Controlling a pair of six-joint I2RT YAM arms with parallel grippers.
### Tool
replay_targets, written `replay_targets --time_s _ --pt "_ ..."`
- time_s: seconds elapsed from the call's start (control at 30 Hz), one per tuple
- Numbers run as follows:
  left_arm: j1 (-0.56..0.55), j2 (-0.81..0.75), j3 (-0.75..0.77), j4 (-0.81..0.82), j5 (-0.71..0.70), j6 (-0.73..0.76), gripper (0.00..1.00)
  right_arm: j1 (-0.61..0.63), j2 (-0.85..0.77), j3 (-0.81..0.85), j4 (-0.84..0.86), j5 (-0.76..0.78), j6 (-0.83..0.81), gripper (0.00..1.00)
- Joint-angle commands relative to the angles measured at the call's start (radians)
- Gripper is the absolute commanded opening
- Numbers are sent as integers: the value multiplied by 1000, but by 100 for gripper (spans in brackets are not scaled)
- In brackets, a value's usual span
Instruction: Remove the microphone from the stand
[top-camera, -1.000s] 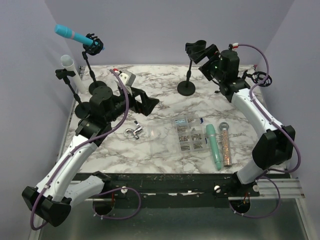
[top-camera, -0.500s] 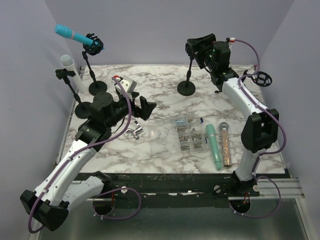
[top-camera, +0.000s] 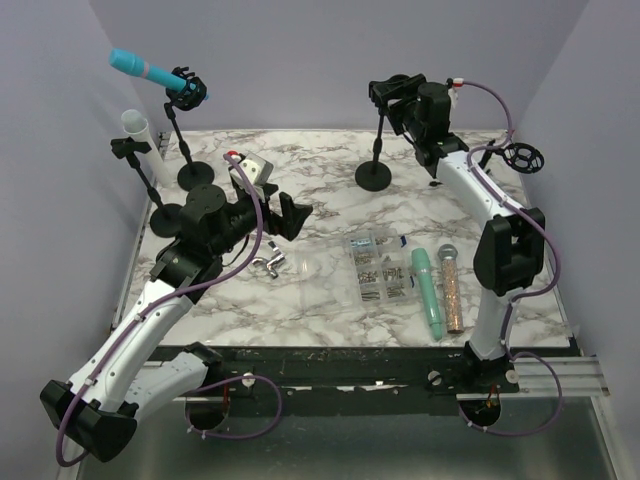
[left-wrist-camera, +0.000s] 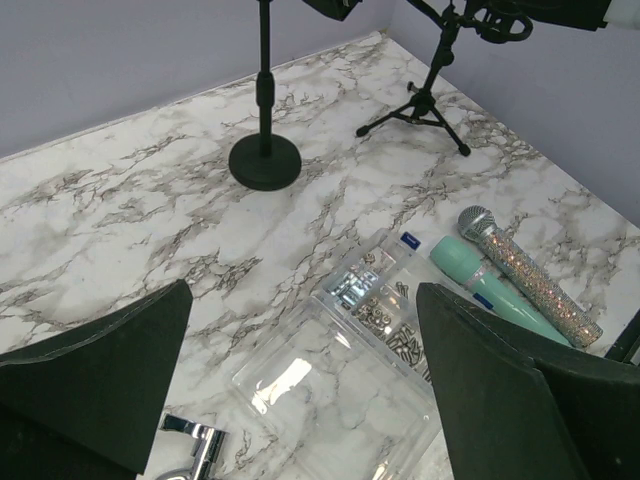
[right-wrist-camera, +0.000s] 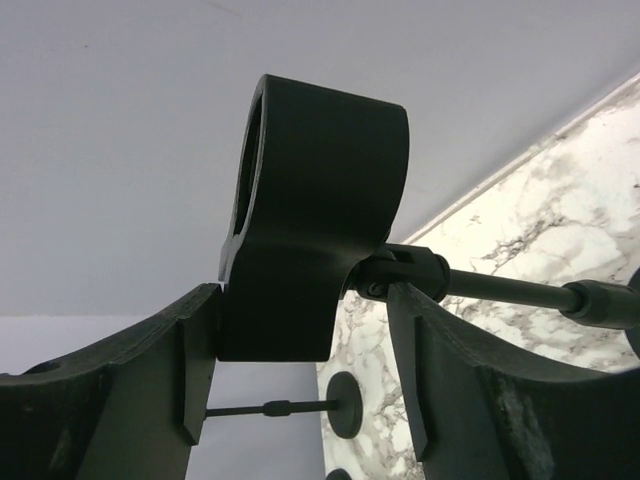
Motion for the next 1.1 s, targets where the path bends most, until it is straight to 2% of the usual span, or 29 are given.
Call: replay_targets --time_s 0.0,0.17,0.37,0.57,0.7,0.9,1.07 --pt "-5 -10 5 14 -9 7 99 -4 12 -135 -28 52 -17 66" --pt "-5 -19 3 14 -17 10 99 -4 -8 -316 52 54 -3 55" --pt "-7 -8 29 -22 -16 -33 99 -6 4 -483 119 65 17 55" --pt "-7 -20 83 -97 3 -38 99 -20 92 -487 148 -8 11 55" --pt "-7 -46 22 -72 -82 18 98 -20 108 -478 134 -8 1 53" --pt "-7 -54 -38 -55 -114 54 99 -31 102 -501 135 29 -21 51" --pt "-7 -67 -55 -42 -111 52 98 -41 115 -487 179 5 -53 36"
